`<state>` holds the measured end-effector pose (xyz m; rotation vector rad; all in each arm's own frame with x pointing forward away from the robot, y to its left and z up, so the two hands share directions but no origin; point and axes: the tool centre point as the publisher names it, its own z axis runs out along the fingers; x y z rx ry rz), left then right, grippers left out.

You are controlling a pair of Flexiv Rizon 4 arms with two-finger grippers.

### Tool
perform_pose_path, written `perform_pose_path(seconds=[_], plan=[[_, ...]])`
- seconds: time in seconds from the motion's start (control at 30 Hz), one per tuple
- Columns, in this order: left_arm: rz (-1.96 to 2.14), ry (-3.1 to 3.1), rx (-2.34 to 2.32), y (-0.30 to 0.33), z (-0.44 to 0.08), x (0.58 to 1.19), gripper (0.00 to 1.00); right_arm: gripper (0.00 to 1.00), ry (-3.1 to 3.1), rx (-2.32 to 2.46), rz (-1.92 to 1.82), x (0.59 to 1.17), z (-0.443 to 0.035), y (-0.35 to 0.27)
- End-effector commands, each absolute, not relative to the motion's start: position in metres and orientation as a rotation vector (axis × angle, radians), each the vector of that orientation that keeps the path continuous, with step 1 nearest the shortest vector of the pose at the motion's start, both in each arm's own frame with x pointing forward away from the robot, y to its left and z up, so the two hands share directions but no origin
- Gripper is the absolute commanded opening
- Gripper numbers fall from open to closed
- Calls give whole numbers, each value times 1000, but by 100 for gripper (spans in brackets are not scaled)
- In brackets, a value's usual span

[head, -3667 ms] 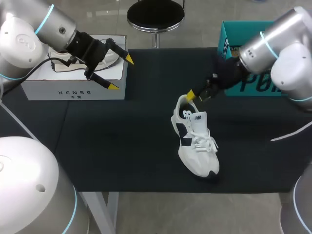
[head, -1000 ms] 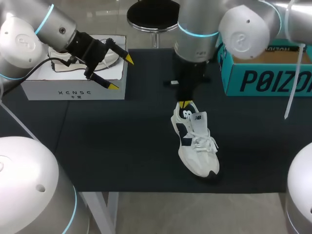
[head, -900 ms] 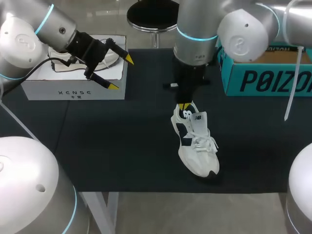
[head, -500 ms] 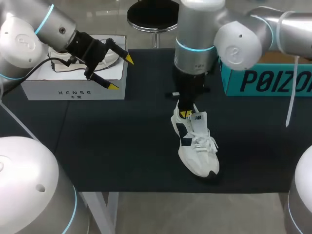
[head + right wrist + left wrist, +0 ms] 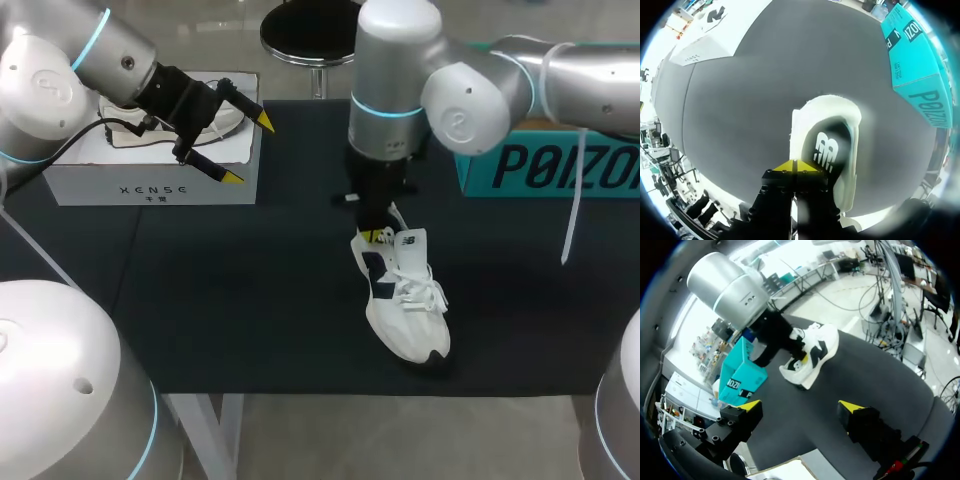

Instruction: Take the shoe out of the shoebox, open the shoe tongue, remove and reinsert the insole, then place the shoe into the shoebox

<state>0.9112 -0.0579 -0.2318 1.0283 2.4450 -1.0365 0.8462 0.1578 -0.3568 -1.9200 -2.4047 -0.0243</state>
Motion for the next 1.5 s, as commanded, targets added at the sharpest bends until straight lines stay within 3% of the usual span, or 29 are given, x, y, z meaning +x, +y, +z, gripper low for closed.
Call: perform_pose_path(seconds=[0.03,1.5], plan=[[-1032,2448,1030,-58,-232,912,100,0,-2414,-1933,-28,847,-350,149],[-1032,2448,1030,-58,-232,912,100,0,-2509,-1991,32,851,-381,133]])
